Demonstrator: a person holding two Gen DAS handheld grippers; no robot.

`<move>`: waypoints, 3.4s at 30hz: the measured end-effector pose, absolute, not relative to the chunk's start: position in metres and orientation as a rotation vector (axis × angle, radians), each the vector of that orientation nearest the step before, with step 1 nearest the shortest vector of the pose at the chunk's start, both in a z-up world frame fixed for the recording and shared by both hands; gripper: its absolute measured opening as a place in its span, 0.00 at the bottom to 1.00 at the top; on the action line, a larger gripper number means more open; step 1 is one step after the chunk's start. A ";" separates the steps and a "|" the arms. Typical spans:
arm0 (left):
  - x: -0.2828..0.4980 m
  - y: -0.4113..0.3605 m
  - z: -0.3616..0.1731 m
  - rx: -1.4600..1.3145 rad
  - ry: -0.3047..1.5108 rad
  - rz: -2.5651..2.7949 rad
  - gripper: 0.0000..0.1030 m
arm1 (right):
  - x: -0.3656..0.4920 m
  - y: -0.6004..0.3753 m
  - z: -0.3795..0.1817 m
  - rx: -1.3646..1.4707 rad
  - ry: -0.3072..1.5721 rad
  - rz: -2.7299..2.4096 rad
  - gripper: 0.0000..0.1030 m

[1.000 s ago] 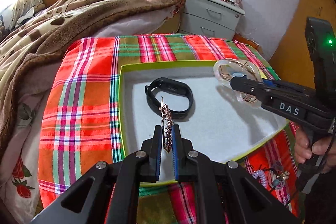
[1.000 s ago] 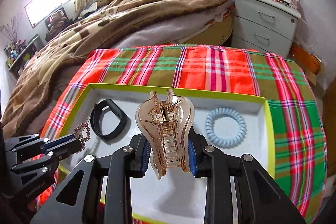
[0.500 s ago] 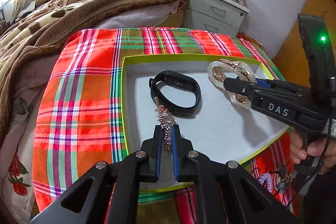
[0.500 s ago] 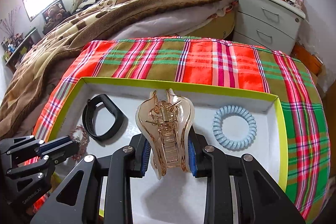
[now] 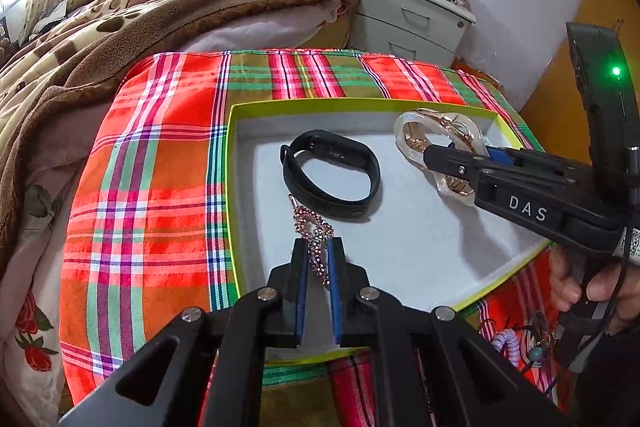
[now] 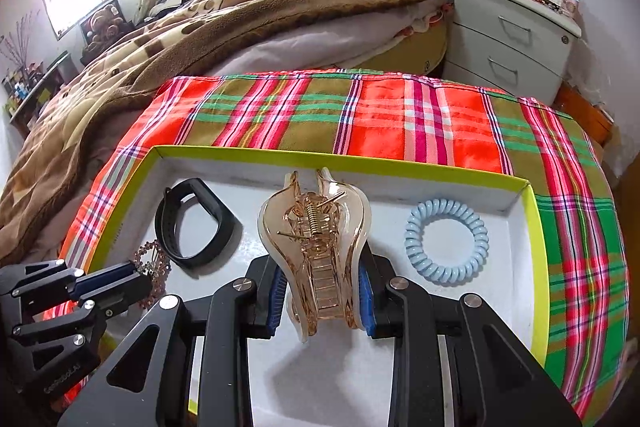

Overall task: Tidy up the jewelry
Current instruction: 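Carry the pendant and claw clip into the yellow box and open both grippers, then withdraw both grippers from the box toward the remaining jewelry, then close the right gripper on the clear hair tie with the white flower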

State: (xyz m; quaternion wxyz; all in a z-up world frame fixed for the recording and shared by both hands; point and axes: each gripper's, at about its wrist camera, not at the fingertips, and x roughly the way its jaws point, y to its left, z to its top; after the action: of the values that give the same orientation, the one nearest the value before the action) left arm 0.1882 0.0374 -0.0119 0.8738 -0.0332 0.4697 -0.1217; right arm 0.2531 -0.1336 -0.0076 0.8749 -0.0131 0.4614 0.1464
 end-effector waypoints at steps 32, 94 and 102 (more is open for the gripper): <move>0.156 0.029 0.018 -0.063 0.908 -0.272 0.34 | 0.207 -0.132 0.034 -0.047 0.803 0.252 0.46; 0.065 0.030 -0.007 -0.128 0.945 -0.302 0.42 | 0.067 -0.198 -0.022 -0.007 0.908 0.182 0.29; 0.065 0.029 -0.005 -0.123 0.946 -0.290 0.42 | 0.064 -0.203 -0.018 0.008 0.886 0.167 0.16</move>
State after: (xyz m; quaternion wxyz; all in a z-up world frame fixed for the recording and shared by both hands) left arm 0.0647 0.0295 -0.0053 0.8783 -0.0592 0.4536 -0.1392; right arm 0.0640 -0.2031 -0.0184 0.9001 0.0038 0.4282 0.0806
